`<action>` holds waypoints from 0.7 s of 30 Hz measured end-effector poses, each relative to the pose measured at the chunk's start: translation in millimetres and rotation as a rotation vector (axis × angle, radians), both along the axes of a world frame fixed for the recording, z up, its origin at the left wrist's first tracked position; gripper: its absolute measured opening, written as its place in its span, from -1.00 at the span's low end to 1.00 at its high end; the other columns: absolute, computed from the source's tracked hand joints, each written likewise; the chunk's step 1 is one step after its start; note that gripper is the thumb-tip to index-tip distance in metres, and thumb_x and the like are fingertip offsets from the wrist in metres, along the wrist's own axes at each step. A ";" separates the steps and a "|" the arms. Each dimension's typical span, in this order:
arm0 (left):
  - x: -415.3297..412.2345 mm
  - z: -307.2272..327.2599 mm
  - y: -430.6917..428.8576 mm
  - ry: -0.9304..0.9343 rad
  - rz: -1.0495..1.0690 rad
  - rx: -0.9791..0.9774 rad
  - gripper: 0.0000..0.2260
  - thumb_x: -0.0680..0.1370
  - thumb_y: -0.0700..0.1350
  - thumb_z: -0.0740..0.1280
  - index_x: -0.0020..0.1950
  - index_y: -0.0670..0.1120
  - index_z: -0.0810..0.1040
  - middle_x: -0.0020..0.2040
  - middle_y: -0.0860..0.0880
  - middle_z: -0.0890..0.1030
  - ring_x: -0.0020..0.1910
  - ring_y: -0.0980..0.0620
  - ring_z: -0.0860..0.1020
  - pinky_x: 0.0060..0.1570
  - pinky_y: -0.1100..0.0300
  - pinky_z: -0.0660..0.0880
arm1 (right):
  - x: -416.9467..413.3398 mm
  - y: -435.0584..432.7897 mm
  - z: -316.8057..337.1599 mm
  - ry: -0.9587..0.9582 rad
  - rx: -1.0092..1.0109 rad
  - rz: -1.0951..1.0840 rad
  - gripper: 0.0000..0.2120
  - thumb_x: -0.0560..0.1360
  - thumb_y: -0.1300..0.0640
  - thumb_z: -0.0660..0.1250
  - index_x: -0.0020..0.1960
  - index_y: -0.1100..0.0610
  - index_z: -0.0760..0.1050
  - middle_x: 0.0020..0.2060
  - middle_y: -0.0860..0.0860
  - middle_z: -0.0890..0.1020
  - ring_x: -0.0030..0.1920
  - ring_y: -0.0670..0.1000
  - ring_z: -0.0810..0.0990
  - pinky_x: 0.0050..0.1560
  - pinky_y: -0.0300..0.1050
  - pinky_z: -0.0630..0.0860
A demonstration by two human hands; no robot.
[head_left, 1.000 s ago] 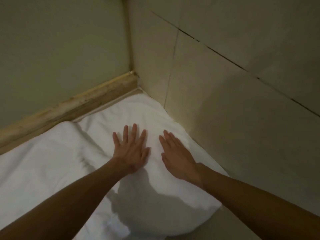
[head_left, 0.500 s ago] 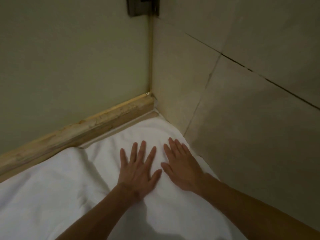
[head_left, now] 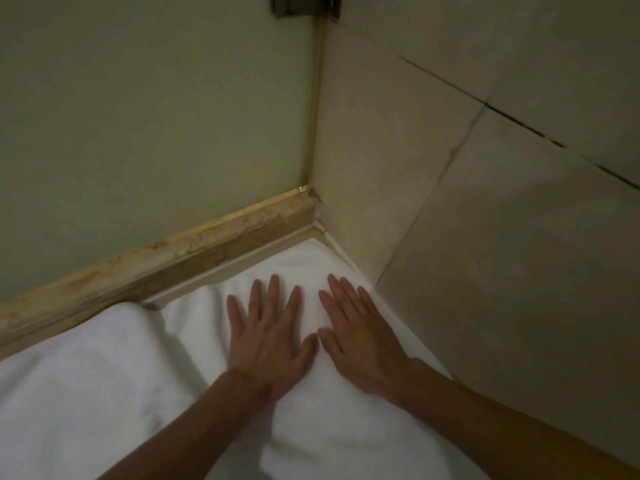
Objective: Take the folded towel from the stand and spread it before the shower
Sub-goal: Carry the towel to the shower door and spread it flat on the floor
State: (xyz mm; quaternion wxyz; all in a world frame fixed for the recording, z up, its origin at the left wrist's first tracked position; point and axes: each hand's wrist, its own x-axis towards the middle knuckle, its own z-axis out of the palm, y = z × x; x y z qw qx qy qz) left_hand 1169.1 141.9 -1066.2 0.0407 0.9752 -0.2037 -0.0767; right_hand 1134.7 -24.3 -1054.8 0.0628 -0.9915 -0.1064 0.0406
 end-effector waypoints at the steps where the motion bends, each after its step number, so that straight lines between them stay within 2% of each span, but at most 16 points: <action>1: 10.2 2.1 -2.1 -0.006 0.002 -0.005 -0.32 0.49 0.36 -0.24 0.52 0.10 -0.33 0.52 -0.10 -0.37 0.48 -0.16 -0.38 0.39 -0.25 -0.37 | 8.0 3.5 0.1 -0.015 -0.005 -0.006 -0.44 0.62 -0.06 -0.15 0.54 0.18 -0.08 0.53 0.16 -0.12 0.53 0.12 -0.17 0.48 0.03 -0.27; 4: 35.7 5.8 -8.8 -0.003 -0.009 -0.013 -0.36 0.55 0.29 -0.16 0.53 0.09 -0.32 0.53 -0.07 -0.37 0.48 -0.14 -0.40 0.40 -0.24 -0.35 | 31.8 9.1 -2.3 -0.032 -0.057 -0.003 -0.46 0.64 0.07 -0.08 0.53 0.20 -0.19 0.53 0.17 -0.18 0.52 0.15 -0.20 0.49 0.04 -0.22; 8: 46.8 0.4 -14.7 0.028 -0.038 -0.019 -0.38 0.56 0.29 -0.21 0.54 0.09 -0.28 0.54 -0.05 -0.33 0.49 -0.13 -0.37 0.41 -0.25 -0.30 | 51.3 3.5 -5.1 0.016 -0.078 0.009 -0.43 0.62 0.11 -0.04 0.53 0.18 -0.21 0.52 0.16 -0.20 0.52 0.14 -0.22 0.49 0.01 -0.23; 16: 52.6 -11.3 -18.9 -0.011 -0.032 -0.010 -0.37 0.48 0.28 -0.40 0.53 0.11 -0.29 0.56 -0.02 -0.27 0.51 -0.10 -0.32 0.41 -0.26 -0.29 | 60.1 -6.1 -15.0 0.003 -0.018 0.038 -0.47 0.63 0.05 -0.04 0.54 0.19 -0.07 0.54 0.14 -0.09 0.53 0.10 -0.15 0.50 0.00 -0.18; 21: 59.2 -11.2 -22.3 -0.013 -0.035 -0.009 -0.37 0.47 0.27 -0.41 0.53 0.12 -0.28 0.56 -0.02 -0.25 0.52 -0.09 -0.30 0.41 -0.24 -0.32 | 67.8 -8.7 -19.1 -0.032 -0.003 0.015 -0.45 0.62 0.00 -0.03 0.53 0.22 -0.01 0.53 0.16 0.01 0.53 0.12 -0.05 0.50 0.02 -0.13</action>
